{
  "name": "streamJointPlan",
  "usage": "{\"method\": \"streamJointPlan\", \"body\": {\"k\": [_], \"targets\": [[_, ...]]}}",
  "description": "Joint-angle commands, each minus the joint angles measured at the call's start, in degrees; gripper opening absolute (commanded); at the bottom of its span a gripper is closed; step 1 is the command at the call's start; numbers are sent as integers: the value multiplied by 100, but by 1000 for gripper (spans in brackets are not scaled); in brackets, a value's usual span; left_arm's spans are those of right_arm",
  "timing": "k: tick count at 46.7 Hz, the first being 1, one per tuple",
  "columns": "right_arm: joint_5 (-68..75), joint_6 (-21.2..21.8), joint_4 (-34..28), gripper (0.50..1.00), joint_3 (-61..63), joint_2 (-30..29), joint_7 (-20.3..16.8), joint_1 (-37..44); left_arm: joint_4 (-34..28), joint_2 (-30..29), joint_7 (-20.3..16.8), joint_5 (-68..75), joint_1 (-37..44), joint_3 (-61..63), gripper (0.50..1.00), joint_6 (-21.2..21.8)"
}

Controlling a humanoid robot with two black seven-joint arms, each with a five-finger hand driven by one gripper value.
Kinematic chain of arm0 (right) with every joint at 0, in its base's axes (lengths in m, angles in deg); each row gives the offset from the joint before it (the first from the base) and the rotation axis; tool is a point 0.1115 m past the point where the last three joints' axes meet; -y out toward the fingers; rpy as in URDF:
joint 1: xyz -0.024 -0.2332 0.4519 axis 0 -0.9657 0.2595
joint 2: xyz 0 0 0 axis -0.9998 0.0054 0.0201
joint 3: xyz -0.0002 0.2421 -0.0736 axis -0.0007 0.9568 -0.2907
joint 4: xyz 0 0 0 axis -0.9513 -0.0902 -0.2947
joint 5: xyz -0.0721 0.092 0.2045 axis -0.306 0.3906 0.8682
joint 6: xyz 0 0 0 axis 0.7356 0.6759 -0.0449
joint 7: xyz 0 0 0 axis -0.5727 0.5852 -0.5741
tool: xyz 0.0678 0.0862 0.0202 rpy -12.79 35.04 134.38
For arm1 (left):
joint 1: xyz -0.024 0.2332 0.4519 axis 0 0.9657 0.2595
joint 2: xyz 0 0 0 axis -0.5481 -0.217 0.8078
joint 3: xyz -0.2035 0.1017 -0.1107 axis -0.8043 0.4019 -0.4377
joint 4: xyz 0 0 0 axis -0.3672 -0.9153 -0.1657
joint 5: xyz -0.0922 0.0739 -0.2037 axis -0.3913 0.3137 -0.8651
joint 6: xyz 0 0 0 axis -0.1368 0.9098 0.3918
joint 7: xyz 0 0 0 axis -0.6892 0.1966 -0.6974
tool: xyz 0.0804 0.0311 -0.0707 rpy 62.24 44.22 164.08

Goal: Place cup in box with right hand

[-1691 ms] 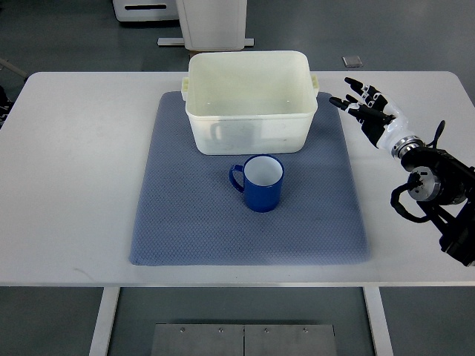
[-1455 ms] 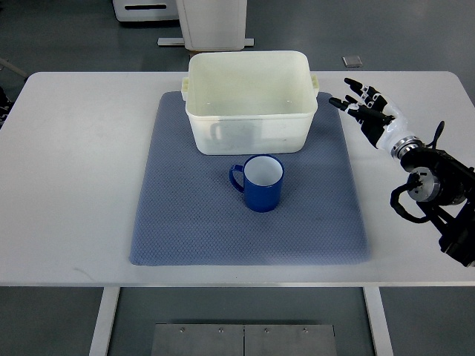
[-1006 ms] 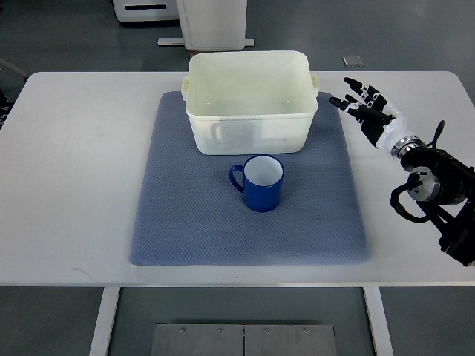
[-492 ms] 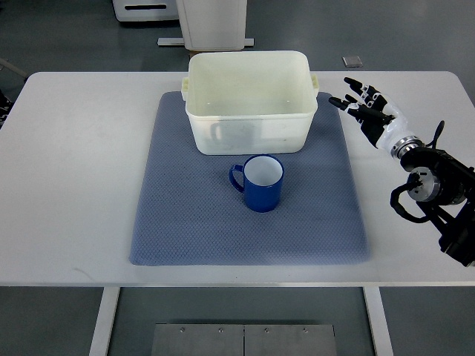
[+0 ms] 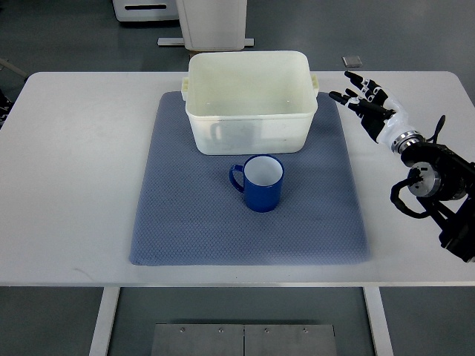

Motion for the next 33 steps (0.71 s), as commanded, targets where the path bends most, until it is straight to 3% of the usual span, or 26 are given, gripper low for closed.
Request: {"method": "streamJointPlan", "body": {"k": [1, 8, 15, 33], "targets": [[0, 0, 0, 1000, -1, -8, 1, -1, 0, 0, -1, 0, 0, 2, 1000, 1], [0, 0, -26, 1000, 34, -8, 18, 8, 0, 0, -1, 0, 0, 2, 1000, 1], [0, 9, -193, 1000, 52, 9, 343, 8, 0, 0, -1, 0, 0, -7, 1000, 1], [-53, 9, -1326, 1000, 149, 431, 616, -1, 0, 0, -1, 0, 0, -7, 1000, 1]]}}
